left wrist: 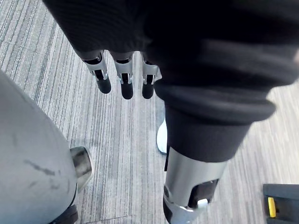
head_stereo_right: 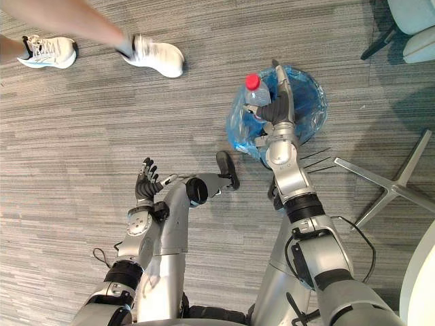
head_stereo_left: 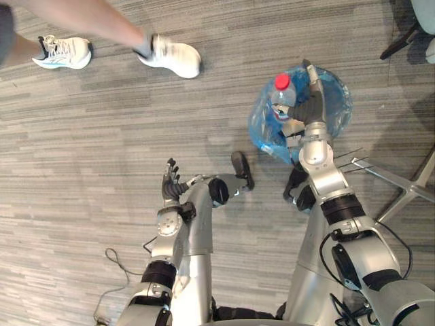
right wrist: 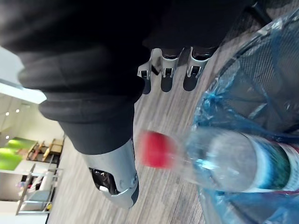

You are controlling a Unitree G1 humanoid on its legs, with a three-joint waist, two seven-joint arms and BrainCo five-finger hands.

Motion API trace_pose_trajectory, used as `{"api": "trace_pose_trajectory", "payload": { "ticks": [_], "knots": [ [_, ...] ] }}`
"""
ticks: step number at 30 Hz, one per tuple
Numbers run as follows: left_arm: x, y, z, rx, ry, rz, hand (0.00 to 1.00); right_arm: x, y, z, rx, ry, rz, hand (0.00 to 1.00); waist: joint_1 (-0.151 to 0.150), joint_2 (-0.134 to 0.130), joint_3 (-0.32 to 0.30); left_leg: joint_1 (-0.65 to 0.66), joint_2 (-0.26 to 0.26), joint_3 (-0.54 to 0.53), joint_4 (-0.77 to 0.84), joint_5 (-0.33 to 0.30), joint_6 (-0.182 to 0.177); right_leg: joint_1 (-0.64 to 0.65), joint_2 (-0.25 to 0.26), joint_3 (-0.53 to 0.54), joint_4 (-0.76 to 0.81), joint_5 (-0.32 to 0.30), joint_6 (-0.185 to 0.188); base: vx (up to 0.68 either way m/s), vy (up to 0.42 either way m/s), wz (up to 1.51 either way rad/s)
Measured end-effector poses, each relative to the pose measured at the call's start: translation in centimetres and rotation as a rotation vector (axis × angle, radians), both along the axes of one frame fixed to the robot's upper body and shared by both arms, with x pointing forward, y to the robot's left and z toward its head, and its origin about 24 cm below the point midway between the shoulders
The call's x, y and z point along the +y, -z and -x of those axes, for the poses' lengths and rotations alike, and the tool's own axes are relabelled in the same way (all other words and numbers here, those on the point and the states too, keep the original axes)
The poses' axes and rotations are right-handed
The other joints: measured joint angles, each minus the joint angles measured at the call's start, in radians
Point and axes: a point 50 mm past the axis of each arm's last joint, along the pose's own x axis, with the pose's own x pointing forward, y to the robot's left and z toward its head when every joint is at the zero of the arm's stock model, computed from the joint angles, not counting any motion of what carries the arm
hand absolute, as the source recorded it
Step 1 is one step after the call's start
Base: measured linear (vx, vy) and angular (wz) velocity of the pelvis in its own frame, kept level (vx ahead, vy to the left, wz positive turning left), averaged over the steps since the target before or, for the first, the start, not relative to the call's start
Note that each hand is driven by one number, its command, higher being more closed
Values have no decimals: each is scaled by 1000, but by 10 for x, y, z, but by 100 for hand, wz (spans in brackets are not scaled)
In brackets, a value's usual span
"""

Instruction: Gather rubbish on tea table into small bin, then transfer packed bag to large trash can.

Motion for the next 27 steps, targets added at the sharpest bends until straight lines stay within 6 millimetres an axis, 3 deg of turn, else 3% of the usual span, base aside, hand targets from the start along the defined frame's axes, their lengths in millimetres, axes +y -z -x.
{"api": "trace_pose_trajectory", "payload": {
  "ticks": [5,8,12,15,20,27],
  "knots": [
    [-7,1,1,5,7,22,0,4,8,16,-37,-8,51,0,-4,-2,1,37,4,0,-27,0,0,38,15,-3,-30,0,-1,-62,-28,-9],
    [-7,2,1,9,8,22,0,5,25,21,5,8,128,0,-6,-5,3,49,18,-1,-29,0,0,56,31,-10,-45,3,-4,-74,-44,-12],
    [-5,6,2,26,8,8,0,20,59,20,114,-17,350,0,-31,-17,4,64,23,-1,-33,0,0,71,37,-13,-52,3,-5,-69,-35,-6],
    [-4,5,1,23,11,-5,0,33,87,19,220,-58,457,0,-33,-28,6,71,32,-2,-37,0,0,80,46,-16,-61,5,-7,-74,-39,-6],
    [-6,8,-1,42,16,-7,0,32,122,18,392,-52,573,0,-33,-28,6,79,14,-6,-64,10,-16,88,37,-20,-74,8,-9,-84,-37,6],
    [-5,7,-4,34,8,-7,0,21,126,11,458,-2,601,0,-29,-28,6,65,9,-20,-72,16,-21,83,34,-32,-80,11,-12,-81,-40,5]
  ]
}}
